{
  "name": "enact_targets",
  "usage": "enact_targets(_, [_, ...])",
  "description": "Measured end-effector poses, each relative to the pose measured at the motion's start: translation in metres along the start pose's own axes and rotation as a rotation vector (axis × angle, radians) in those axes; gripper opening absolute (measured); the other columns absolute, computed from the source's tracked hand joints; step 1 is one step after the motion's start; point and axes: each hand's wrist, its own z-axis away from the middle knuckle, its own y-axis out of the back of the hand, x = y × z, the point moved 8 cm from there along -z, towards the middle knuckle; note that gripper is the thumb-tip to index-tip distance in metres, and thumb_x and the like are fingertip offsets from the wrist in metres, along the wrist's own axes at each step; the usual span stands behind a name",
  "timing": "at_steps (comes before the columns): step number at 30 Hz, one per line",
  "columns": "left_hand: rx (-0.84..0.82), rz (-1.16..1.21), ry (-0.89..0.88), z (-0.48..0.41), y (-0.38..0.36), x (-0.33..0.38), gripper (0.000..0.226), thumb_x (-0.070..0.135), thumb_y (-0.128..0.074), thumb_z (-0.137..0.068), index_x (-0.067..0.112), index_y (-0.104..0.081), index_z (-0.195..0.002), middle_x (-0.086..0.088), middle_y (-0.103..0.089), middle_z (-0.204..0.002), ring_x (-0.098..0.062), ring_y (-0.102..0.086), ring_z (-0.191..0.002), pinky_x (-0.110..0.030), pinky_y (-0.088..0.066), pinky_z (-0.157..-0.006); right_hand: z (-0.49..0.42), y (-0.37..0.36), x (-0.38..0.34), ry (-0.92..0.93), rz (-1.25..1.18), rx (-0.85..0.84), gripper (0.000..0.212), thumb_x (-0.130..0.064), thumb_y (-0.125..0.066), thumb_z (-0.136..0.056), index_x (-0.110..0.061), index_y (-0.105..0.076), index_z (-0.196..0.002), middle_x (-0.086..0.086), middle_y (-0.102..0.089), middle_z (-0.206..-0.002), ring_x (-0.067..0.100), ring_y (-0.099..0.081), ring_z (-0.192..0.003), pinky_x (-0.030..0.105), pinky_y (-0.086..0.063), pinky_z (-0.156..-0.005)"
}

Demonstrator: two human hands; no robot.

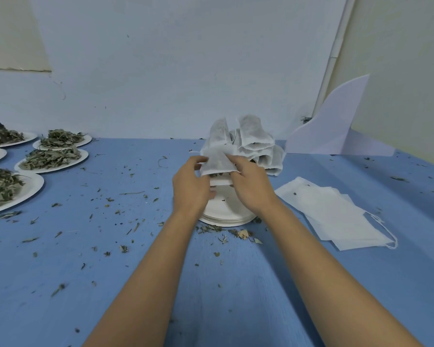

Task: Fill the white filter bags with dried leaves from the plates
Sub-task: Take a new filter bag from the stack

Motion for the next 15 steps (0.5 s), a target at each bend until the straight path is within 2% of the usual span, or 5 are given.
enact_targets(3, [0.002, 0.023, 0.0, -0.004, 0.002, 0.001, 0.032, 0.005, -0.053, -0.09, 0.015, -0.066, -0.118, 0.004, -0.066, -0.109, 0.001, -0.061, -0.083, -0.016, -0.056, -0.062, -0.001, -0.003, -0.003, 0.034, -0.047, -0.015, 0.051, -0.001, -0.036, -0.092, -0.021, -0.05, -0.137, -0.001, -0.06, -0.127, 0.016, -0.054, -0.114, 0.018, -0.039, -0.083])
enact_targets(7, [-0.118, 0.097, 0.026, -0.007, -0.005, 0.004, 0.038, 0.01, -0.052, -0.092, 0.019, -0.06, -0.128, 0.002, -0.065, -0.119, -0.007, -0.063, -0.098, -0.03, -0.054, -0.087, -0.003, 0.003, -0.004, 0.044, -0.152, 0.031, 0.048, -0.006, -0.035, -0.096, -0.025, -0.05, -0.137, -0.008, -0.059, -0.128, 0.008, -0.052, -0.115, 0.015, -0.039, -0.087])
enact_targets(10, [-0.169, 0.104, -0.019, -0.015, -0.015, 0.016, 0.049, 0.003, -0.046, -0.091, 0.019, -0.051, -0.136, 0.002, -0.059, -0.128, -0.007, -0.061, -0.103, -0.028, -0.052, -0.091, -0.017, 0.014, -0.003, 0.025, -0.147, 0.111, 0.047, -0.011, -0.033, -0.099, -0.024, -0.041, -0.144, -0.005, -0.055, -0.132, 0.009, -0.052, -0.113, 0.018, -0.041, -0.089])
enact_targets(13, [-0.009, -0.075, -0.196, -0.039, -0.012, 0.044, 0.039, 0.006, -0.047, -0.092, 0.017, -0.059, -0.128, 0.002, -0.063, -0.123, -0.014, -0.061, -0.105, -0.014, -0.047, -0.084, -0.045, 0.029, -0.005, 0.022, -0.04, 0.177, 0.048, -0.019, -0.031, -0.102, -0.028, -0.029, -0.149, 0.006, -0.063, -0.118, 0.02, -0.06, -0.097, 0.038, -0.05, -0.087])
enact_targets(15, [0.074, -0.167, -0.255, -0.06, -0.015, 0.058, 0.036, 0.008, -0.046, -0.094, 0.019, -0.064, -0.123, 0.003, -0.066, -0.118, -0.013, -0.06, -0.105, -0.012, -0.042, -0.077, -0.068, 0.038, -0.009, 0.046, 0.101, 0.207, 0.051, -0.021, -0.029, -0.102, -0.03, -0.02, -0.151, 0.006, -0.063, -0.111, 0.021, -0.06, -0.087, 0.04, -0.05, -0.078])
